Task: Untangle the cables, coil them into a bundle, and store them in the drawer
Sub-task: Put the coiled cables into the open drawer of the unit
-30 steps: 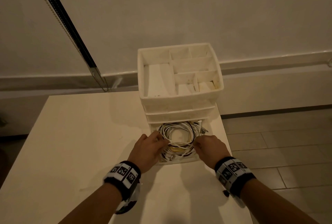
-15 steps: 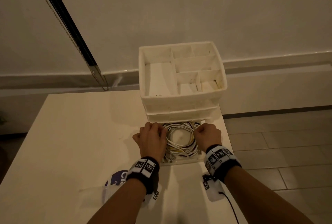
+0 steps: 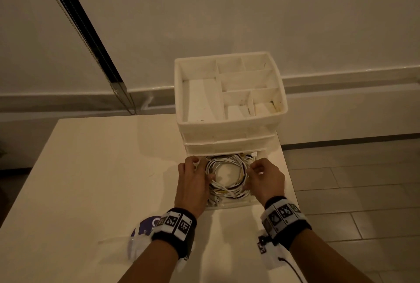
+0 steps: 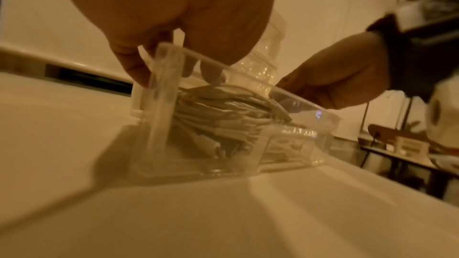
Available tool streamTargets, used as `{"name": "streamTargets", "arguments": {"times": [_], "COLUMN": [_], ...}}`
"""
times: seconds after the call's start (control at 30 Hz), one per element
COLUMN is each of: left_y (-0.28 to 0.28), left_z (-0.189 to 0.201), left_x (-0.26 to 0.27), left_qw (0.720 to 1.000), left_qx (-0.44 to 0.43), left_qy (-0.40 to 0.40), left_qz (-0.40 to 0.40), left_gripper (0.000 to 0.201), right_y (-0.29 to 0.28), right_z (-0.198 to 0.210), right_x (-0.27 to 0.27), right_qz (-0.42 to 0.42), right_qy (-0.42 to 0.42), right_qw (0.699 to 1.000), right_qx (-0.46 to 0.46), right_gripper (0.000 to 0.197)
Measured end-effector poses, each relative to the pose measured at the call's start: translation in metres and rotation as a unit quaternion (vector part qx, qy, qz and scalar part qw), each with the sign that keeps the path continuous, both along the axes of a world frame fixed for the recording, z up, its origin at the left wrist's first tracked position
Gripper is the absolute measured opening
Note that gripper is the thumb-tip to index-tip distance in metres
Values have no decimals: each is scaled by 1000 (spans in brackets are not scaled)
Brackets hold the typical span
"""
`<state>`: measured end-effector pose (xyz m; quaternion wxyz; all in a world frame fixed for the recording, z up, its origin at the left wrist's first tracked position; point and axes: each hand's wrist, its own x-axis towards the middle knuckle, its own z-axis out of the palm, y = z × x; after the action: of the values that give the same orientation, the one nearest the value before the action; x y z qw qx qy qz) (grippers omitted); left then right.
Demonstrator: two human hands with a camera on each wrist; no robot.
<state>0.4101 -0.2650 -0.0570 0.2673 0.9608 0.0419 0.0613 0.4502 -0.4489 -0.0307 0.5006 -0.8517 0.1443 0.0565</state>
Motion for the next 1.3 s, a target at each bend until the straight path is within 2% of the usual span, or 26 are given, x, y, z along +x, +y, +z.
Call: {"name": "streamTargets", "arguments": {"times": [0.1, 0.17, 0.23, 0.3, 0.33, 0.4, 0.5, 0.67, 0.77, 0.83, 0.9, 1.0, 1.13, 1.23, 1.3], "left_y": [1, 3, 9, 21, 27, 35, 43, 46, 45, 42, 37, 29, 23, 26, 36], "left_z": [1, 4, 6, 4, 3, 0, -2, -7, -10, -15, -17, -10, -1, 5, 6], "left_x": [-2, -3, 0, 6, 9, 17, 19, 19, 21, 22, 26, 32, 39, 36, 28], "left_qw": [993, 983, 976, 967, 959, 950, 946, 931, 935, 948, 959, 963, 957, 956, 951], "left_qx": [-74, -133, -182, -232, -261, -285, -295, -337, -332, -298, -256, -207, -186, -215, -273], "left_qy": [-78, -99, -72, 0, 44, 96, 102, 106, 92, 74, 56, 29, 18, 9, 53], "left_qz": [46, 78, 100, 105, 101, 82, 82, 95, 89, 90, 111, 172, 223, 198, 133], "left_gripper": [30, 33, 43, 56, 61, 66, 66, 59, 60, 64, 60, 42, 30, 29, 37], "right_y": [-26, -45, -59, -64, -65, -62, -56, -61, -63, -60, -56, -52, -50, -51, -57], "right_z": [8, 15, 17, 12, 9, 3, -5, -12, -11, -11, -12, -12, -15, -9, -1], "right_x": [6, 19, 34, 45, 49, 57, 63, 64, 67, 68, 68, 66, 63, 62, 64], "right_qz": [53, 56, 69, 111, 132, 173, 205, 154, 128, 119, 121, 128, 122, 129, 132], "right_qy": [-98, -113, -39, 69, 102, 115, 101, 128, 103, 73, 39, 7, -3, 17, 56], "right_qw": [988, 981, 987, 988, 985, 978, 973, 978, 983, 987, 991, 991, 992, 991, 989], "right_qx": [-102, -149, -142, -83, -46, -5, 10, 54, 77, 78, 35, -36, -40, -14, 43], "right_gripper": [8, 19, 44, 72, 81, 89, 80, 62, 44, 39, 39, 40, 41, 39, 49]}}
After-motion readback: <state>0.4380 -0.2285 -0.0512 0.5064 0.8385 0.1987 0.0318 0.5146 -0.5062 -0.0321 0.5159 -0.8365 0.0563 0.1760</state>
